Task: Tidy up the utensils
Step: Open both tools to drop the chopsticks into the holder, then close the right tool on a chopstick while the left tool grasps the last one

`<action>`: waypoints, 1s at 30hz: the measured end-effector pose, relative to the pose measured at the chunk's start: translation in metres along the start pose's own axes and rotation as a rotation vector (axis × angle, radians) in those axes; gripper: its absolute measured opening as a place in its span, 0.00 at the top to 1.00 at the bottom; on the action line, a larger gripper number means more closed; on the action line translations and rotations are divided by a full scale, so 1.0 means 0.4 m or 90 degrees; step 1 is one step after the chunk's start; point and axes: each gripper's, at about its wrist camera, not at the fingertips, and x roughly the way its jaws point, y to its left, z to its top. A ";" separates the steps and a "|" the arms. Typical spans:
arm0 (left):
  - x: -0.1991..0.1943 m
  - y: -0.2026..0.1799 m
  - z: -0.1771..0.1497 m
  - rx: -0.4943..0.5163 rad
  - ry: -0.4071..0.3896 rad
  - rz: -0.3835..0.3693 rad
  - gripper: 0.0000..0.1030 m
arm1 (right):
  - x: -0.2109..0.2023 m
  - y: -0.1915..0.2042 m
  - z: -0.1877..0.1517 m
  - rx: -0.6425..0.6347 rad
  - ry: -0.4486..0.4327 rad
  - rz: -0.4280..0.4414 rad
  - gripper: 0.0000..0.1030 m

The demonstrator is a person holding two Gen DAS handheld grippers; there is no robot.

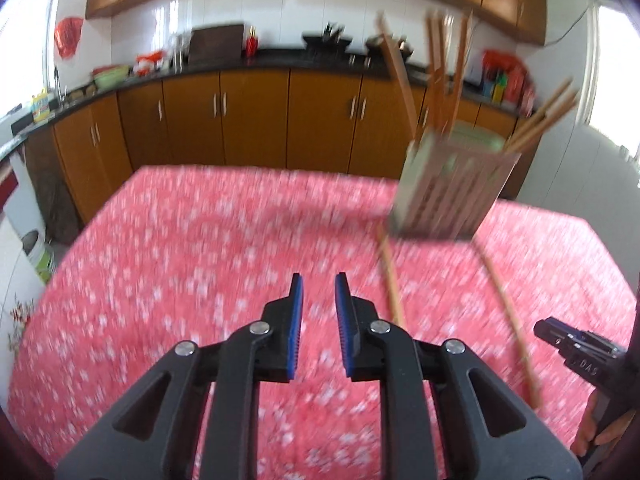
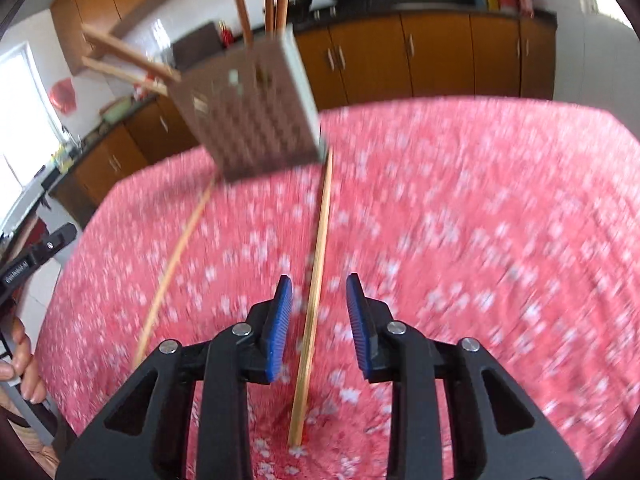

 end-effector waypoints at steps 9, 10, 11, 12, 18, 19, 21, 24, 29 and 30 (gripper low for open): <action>0.039 0.003 -0.059 -0.029 0.055 -0.047 0.76 | 0.039 0.008 -0.017 -0.028 0.017 -0.055 0.93; 0.040 -0.011 -0.062 -0.025 0.058 -0.063 0.76 | 0.034 -0.004 -0.013 -0.020 0.015 -0.062 0.93; 0.041 -0.019 -0.062 -0.021 0.061 -0.070 0.76 | 0.034 -0.018 -0.009 -0.008 0.012 -0.072 0.93; 0.043 -0.031 -0.065 -0.016 0.064 -0.080 0.76 | 0.032 -0.033 -0.004 0.006 0.008 -0.085 0.93; 0.077 -0.122 -0.098 0.042 0.104 -0.108 0.76 | 0.008 -0.117 0.009 0.068 -0.001 -0.119 0.93; 0.086 -0.135 -0.101 0.049 0.110 -0.105 0.77 | 0.005 -0.123 0.008 0.069 -0.002 -0.120 0.93; 0.099 -0.151 -0.108 0.060 0.120 -0.098 0.77 | 0.000 -0.127 0.004 0.068 -0.003 -0.119 0.93; 0.125 -0.167 -0.117 0.074 0.134 -0.080 0.84 | -0.010 -0.126 -0.004 0.064 -0.004 -0.117 0.93; 0.141 -0.149 -0.108 0.075 0.125 -0.026 0.92 | -0.010 -0.115 -0.010 0.051 0.000 -0.106 0.93; 0.146 -0.135 -0.103 0.066 0.125 -0.015 0.92 | 0.002 -0.110 -0.004 0.048 0.001 -0.104 0.93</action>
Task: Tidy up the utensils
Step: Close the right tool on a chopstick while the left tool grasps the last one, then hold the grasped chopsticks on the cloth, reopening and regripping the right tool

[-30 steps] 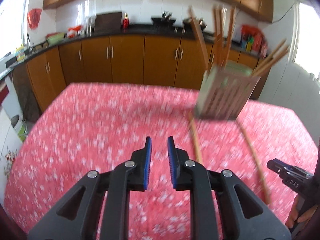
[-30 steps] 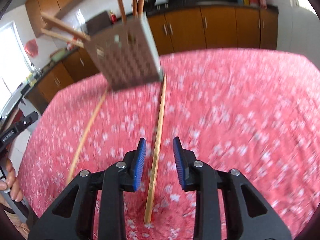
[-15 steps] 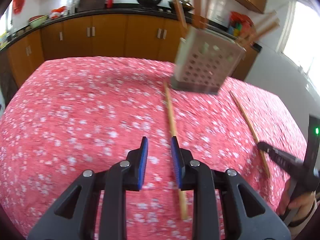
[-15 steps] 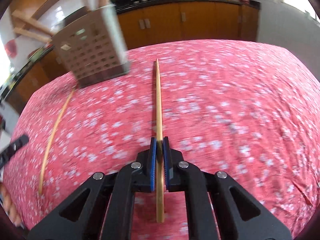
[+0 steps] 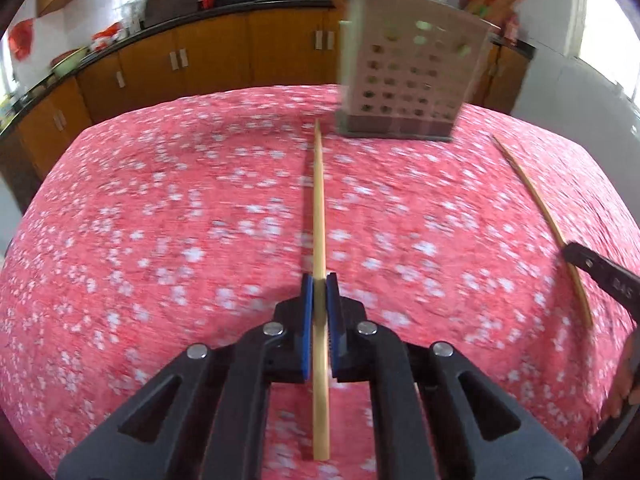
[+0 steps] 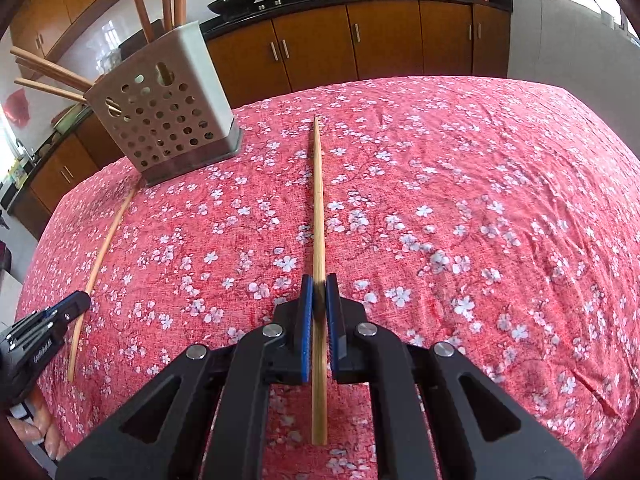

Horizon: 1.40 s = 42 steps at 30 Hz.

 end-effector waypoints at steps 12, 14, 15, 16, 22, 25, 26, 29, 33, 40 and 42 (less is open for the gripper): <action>0.014 0.183 0.030 -0.101 0.001 0.039 0.91 | 0.036 0.020 0.026 -0.043 0.000 -0.013 0.93; 0.014 0.181 0.032 -0.091 -0.003 0.041 0.91 | 0.041 0.020 0.030 -0.048 -0.001 -0.017 0.93; 0.018 0.183 0.036 -0.089 -0.005 0.039 0.91 | 0.045 0.022 0.032 -0.051 -0.002 -0.020 0.93; 0.018 0.181 0.035 -0.087 -0.007 0.037 0.91 | 0.047 0.022 0.033 -0.052 -0.002 -0.022 0.93; 0.015 0.191 0.028 -0.100 -0.011 -0.002 0.90 | 0.067 0.025 0.041 -0.060 -0.007 -0.032 0.92; 0.012 0.199 0.026 -0.112 -0.013 -0.016 0.90 | 0.071 0.020 0.043 -0.055 -0.008 -0.027 0.92; 0.012 0.201 0.027 -0.115 -0.013 -0.019 0.90 | 0.070 0.015 0.042 -0.054 -0.008 -0.024 0.92; 0.013 0.201 0.028 -0.121 -0.013 -0.026 0.90 | 0.068 0.013 0.040 -0.053 -0.008 -0.024 0.92; 0.000 0.207 0.026 -0.118 -0.013 -0.022 0.90 | 0.066 0.020 0.037 -0.060 -0.009 -0.033 0.92; 0.000 0.204 0.027 -0.115 -0.012 -0.017 0.90 | 0.065 0.022 0.037 -0.061 -0.009 -0.033 0.92; 0.005 0.201 0.029 -0.116 -0.012 -0.018 0.90 | 0.065 0.022 0.037 -0.061 -0.009 -0.034 0.91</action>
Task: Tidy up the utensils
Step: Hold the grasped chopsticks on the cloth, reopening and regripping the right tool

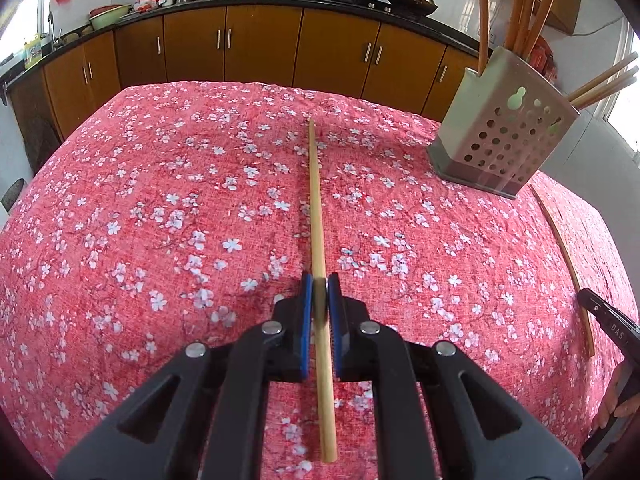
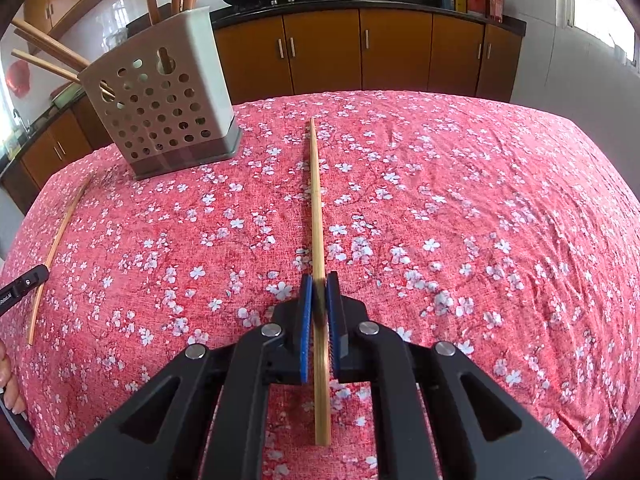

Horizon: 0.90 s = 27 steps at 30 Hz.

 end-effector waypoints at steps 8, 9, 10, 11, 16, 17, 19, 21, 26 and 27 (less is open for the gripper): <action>0.001 -0.001 0.000 0.000 0.000 0.001 0.90 | -0.001 -0.003 0.000 0.002 0.000 0.002 0.91; 0.001 -0.001 0.000 0.000 0.000 0.001 0.90 | -0.001 -0.003 -0.001 0.002 0.000 0.001 0.91; 0.000 -0.001 0.000 0.000 0.000 0.001 0.90 | -0.001 -0.003 0.000 0.002 0.000 0.002 0.91; 0.000 0.000 0.000 0.000 0.000 0.001 0.90 | -0.002 -0.003 0.000 0.002 0.000 0.002 0.91; 0.000 -0.001 -0.001 0.000 0.001 0.001 0.90 | -0.002 -0.002 0.000 0.004 0.000 0.002 0.91; 0.000 -0.001 0.000 0.000 0.001 0.002 0.90 | -0.002 -0.002 0.000 0.003 0.000 0.002 0.91; 0.000 -0.001 -0.001 0.000 0.001 0.002 0.90 | -0.002 -0.002 0.000 0.003 0.000 0.002 0.91; 0.000 -0.001 -0.001 0.000 0.001 0.002 0.90 | -0.002 -0.003 0.000 0.004 0.000 0.002 0.91; 0.000 -0.001 -0.001 0.000 0.001 0.002 0.90 | 0.000 -0.003 0.001 0.004 0.000 0.003 0.91; 0.000 -0.001 -0.001 0.000 0.001 0.002 0.90 | 0.000 -0.003 0.001 0.004 0.000 0.003 0.91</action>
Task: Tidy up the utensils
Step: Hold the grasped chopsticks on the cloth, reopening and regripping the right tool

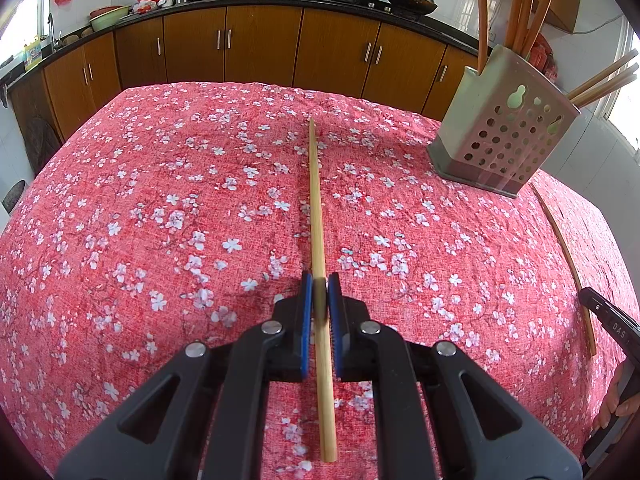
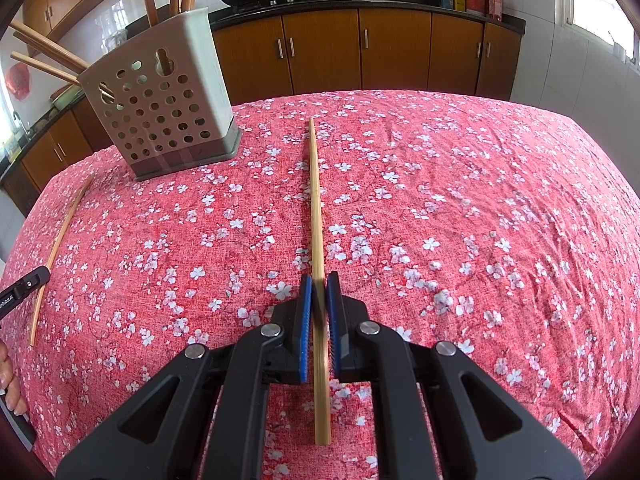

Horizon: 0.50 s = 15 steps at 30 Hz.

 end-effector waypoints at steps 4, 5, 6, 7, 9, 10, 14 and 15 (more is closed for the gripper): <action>0.000 0.000 0.000 0.000 0.000 0.001 0.90 | -0.001 0.000 -0.001 -0.001 0.000 0.001 0.89; 0.000 -0.001 0.000 0.000 0.001 0.001 0.90 | -0.001 0.001 -0.001 -0.002 0.000 0.001 0.87; 0.000 -0.001 0.000 0.000 0.001 0.001 0.90 | -0.001 0.002 -0.001 -0.005 0.000 0.002 0.86; 0.000 -0.001 0.000 0.000 0.001 0.001 0.90 | -0.001 0.004 -0.001 -0.008 0.000 0.002 0.83; -0.001 -0.001 0.000 0.000 0.001 0.001 0.90 | -0.001 0.011 -0.001 -0.019 0.001 0.001 0.80; -0.001 -0.001 0.000 0.000 0.001 0.002 0.90 | -0.002 0.016 -0.002 -0.023 0.001 -0.007 0.80; 0.001 -0.001 0.000 -0.001 0.003 0.005 0.89 | -0.002 0.012 -0.002 -0.019 0.001 -0.006 0.80; 0.001 -0.001 0.000 -0.001 0.003 0.005 0.89 | 0.000 0.012 0.000 -0.018 0.001 -0.004 0.80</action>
